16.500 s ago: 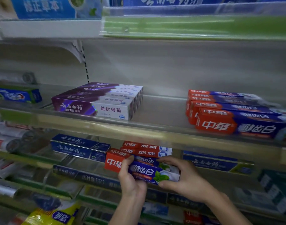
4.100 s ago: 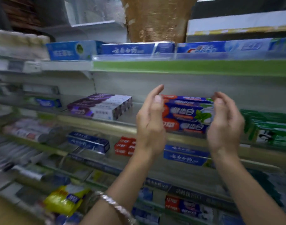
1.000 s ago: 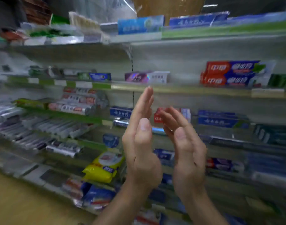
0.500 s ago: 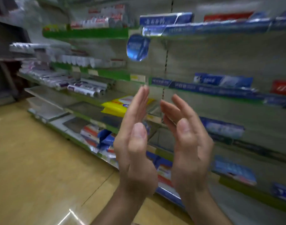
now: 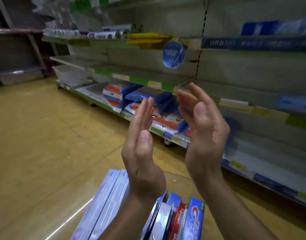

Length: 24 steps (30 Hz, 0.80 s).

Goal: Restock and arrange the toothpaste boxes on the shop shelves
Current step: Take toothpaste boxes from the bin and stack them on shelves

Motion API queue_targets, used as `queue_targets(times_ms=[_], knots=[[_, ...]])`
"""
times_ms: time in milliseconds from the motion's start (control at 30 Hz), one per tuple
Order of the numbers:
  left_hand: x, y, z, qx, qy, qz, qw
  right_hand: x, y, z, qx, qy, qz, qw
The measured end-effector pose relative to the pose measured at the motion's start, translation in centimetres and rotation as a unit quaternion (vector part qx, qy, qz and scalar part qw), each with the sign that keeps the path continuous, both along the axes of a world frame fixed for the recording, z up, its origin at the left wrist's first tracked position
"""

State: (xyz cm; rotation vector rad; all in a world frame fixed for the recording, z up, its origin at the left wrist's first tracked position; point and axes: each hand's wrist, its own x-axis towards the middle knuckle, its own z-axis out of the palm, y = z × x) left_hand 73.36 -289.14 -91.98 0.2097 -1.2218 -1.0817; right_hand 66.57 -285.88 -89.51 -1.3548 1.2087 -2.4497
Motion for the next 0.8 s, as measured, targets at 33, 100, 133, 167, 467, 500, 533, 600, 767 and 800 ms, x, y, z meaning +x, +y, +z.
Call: queue_targets(times_ms=[33,100,133,167,467,500,533,600,767,800], knots=[[0.1,0.2,-0.9,-0.003,-0.004,-0.004,1.000,0.1,0.2,-0.8,0.015,-0.006,-0.002,1.000],[0.4,0.1,-2.3,-0.012,-0.023,-0.005,1.000,-0.2,0.9,-1.9,0.037,-0.003,0.002,0.999],[0.6,0.3,-2.8,-0.010,-0.032,-0.001,0.999,-0.1,1.2,-2.5,0.046,-0.003,-0.003,0.999],[0.8,0.3,-3.4,-0.011,-0.041,0.002,0.999,-0.1,1.4,-3.0,0.053,-0.005,-0.007,0.999],[-1.4,0.6,-6.8,-0.043,-0.137,-0.039,0.989,-2.2,2.3,-5.0,0.091,-0.007,-0.046,0.995],[-1.9,0.7,-7.5,-0.041,-0.156,-0.048,0.986,-2.4,2.4,-5.0,0.092,-0.007,-0.048,0.995],[-2.5,0.8,-8.4,-0.039,-0.183,-0.056,0.981,-2.5,2.4,-5.0,0.093,-0.006,-0.050,0.994],[-3.6,1.2,-11.4,-0.013,-0.277,-0.058,0.959,-2.8,2.4,-4.9,0.090,-0.004,-0.052,0.995],[-5.3,2.3,-18.1,0.082,-0.626,-0.104,0.768,-3.2,2.5,-4.8,0.081,0.003,-0.045,0.996],[-5.4,2.3,-18.6,0.076,-0.669,-0.133,0.727,-3.4,2.5,-4.8,0.083,0.005,-0.045,0.996]])
